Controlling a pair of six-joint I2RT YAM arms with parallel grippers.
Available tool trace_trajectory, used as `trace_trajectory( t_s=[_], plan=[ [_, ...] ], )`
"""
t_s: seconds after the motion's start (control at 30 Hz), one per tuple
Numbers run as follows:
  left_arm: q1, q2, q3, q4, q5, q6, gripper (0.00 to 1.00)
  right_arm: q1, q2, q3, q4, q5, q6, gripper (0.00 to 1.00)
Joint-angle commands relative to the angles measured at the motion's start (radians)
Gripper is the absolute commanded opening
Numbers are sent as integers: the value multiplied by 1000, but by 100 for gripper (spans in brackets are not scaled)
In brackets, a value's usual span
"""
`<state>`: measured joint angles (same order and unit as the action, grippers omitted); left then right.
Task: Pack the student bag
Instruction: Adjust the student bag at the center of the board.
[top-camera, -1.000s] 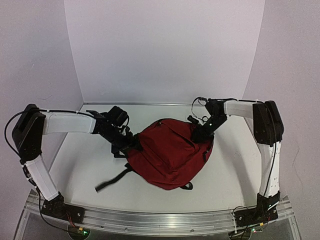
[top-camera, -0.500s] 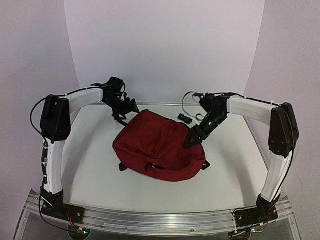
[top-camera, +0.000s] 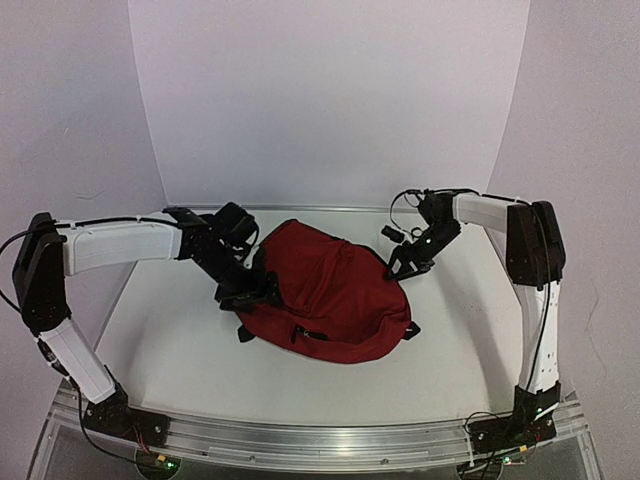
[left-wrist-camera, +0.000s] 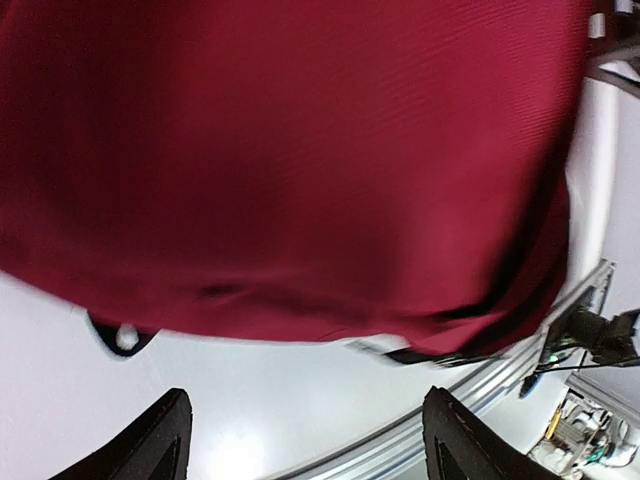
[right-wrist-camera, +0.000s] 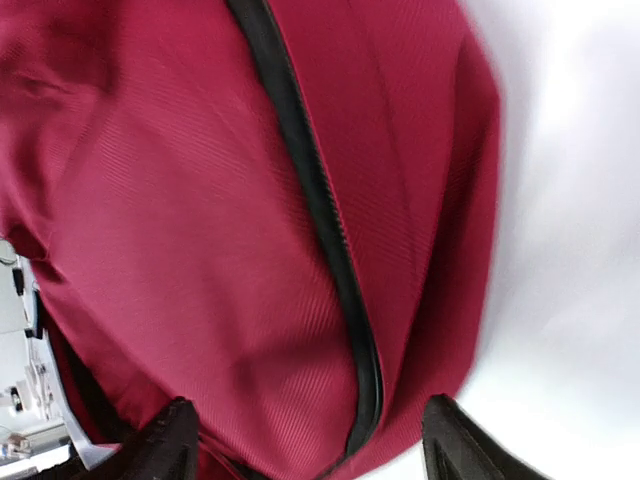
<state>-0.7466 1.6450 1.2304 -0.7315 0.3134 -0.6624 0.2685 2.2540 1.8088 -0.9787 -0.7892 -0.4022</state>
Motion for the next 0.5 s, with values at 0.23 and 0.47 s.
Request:
trace_trajectory(
  t_s=[0.23,0.47],
  plan=[
    [115,195,-16,181,-5,-106,77,51,-177,-393,-25,-150,-38,47],
    [299,502,456,90,-17,52,78,247,-317,-495,-2,-206,-52,52]
  ],
)
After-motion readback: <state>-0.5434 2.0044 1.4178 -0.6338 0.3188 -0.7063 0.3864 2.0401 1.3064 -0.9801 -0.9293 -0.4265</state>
